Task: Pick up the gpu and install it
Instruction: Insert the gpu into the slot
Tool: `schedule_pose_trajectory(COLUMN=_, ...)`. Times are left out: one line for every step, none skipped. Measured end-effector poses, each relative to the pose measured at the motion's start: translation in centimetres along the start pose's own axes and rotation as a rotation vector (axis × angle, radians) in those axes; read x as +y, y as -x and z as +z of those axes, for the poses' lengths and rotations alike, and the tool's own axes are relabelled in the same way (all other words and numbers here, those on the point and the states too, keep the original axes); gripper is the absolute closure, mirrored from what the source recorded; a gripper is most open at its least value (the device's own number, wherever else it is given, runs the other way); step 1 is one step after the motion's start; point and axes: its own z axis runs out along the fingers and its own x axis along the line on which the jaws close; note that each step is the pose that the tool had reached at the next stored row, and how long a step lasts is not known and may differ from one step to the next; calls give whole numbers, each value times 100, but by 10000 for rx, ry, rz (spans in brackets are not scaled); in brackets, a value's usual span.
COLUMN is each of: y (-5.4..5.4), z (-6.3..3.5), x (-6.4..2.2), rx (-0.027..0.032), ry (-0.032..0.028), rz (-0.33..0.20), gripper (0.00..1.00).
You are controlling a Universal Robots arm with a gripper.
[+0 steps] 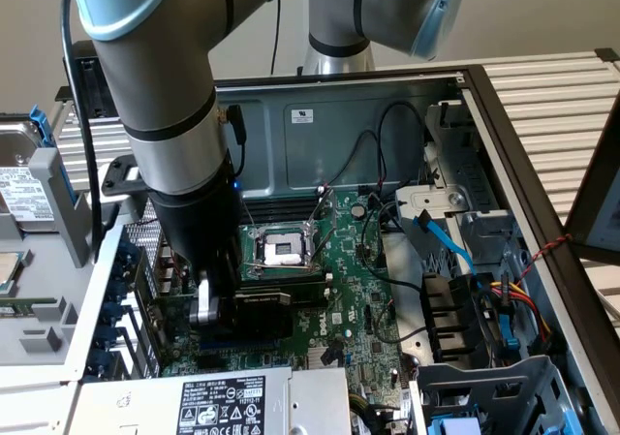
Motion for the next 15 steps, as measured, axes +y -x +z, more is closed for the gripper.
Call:
schedule_pose_trajectory(y=0, z=2, x=1, rx=-1, ry=-1, rz=0, gripper=72)
schedule_pose_trajectory(y=0, z=5, x=2, rx=-3, ry=-2, rz=0, gripper=72)
schedule_pose_trajectory(y=0, z=6, x=3, rx=-3, ry=-2, rz=1, gripper=72)
schedule_pose_trajectory(y=0, z=7, x=3, rx=-2, ry=-1, rz=0, gripper=72)
schedule_pose_trajectory(y=0, z=8, x=4, rx=-2, ry=-1, rz=1, gripper=72)
schedule_pose_trajectory(y=0, z=11, x=5, rx=-2, ry=-1, rz=1, gripper=72)
schedule_pose_trajectory(y=0, z=13, x=6, rx=-3, ry=-2, rz=0, gripper=72)
schedule_pose_trajectory(y=0, z=15, x=6, rx=-3, ry=-2, rz=0, gripper=72)
schedule_pose_trajectory(y=0, z=16, x=7, rx=-2, ry=-2, rz=0, gripper=72)
schedule_pose_trajectory(y=0, z=17, x=8, rx=-2, ry=-2, rz=1, gripper=72)
schedule_pose_trajectory(y=0, z=19, x=9, rx=-2, ry=-2, rz=1, gripper=72)
schedule_pose_trajectory(y=0, z=21, x=10, rx=-3, ry=-2, rz=1, gripper=72)
schedule_pose_trajectory(y=0, z=23, x=11, rx=-3, ry=-2, rz=1, gripper=72)
schedule_pose_trajectory(y=-1, z=24, x=11, rx=-2, ry=-1, rz=0, gripper=72)
schedule_pose_trajectory(y=-1, z=25, x=12, rx=-2, ry=-1, rz=0, gripper=72)
